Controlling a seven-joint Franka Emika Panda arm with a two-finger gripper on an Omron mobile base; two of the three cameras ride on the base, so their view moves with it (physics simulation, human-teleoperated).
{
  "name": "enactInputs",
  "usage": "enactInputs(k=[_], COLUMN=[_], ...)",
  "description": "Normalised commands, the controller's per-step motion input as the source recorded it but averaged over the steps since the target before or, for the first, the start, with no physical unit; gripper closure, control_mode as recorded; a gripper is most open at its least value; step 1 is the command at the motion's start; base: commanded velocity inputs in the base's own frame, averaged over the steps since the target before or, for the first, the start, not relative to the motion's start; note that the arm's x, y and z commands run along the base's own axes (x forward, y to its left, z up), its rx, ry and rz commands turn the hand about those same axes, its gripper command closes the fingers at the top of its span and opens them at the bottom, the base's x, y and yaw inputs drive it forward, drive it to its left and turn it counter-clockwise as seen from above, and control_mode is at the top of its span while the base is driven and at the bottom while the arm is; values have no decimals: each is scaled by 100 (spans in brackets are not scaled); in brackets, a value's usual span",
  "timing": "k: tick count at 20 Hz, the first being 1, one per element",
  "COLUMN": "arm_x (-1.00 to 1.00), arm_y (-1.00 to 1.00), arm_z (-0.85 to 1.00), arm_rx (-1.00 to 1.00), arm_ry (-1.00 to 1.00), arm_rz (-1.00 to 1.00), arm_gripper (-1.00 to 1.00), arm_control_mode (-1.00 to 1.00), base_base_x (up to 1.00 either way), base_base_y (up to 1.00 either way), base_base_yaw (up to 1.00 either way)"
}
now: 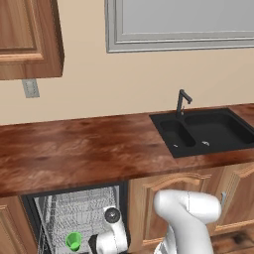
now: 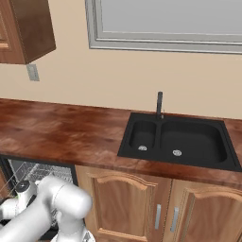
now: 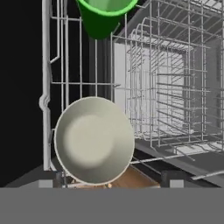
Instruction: Pick up the cup and bowl from the counter, place them in the dishwasher, and close the dishwasher door.
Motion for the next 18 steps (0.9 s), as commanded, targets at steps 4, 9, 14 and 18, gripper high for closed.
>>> enactInputs(k=[4, 9, 14, 18], arm_x=[1, -1, -25, -43], arm_y=[68, 88, 67, 31], arm_z=[8, 6, 5, -2], arm_rx=[0, 5, 11, 7], arm_ry=[0, 2, 3, 0], arm_rz=[5, 2, 3, 7], arm_gripper=[-100, -100, -100, -100], arm_control_mode=[-100, -100, -100, -100], base_base_x=[0, 0, 0, 0], base_base_y=[0, 0, 0, 0], base_base_yaw=[0, 0, 0, 0])
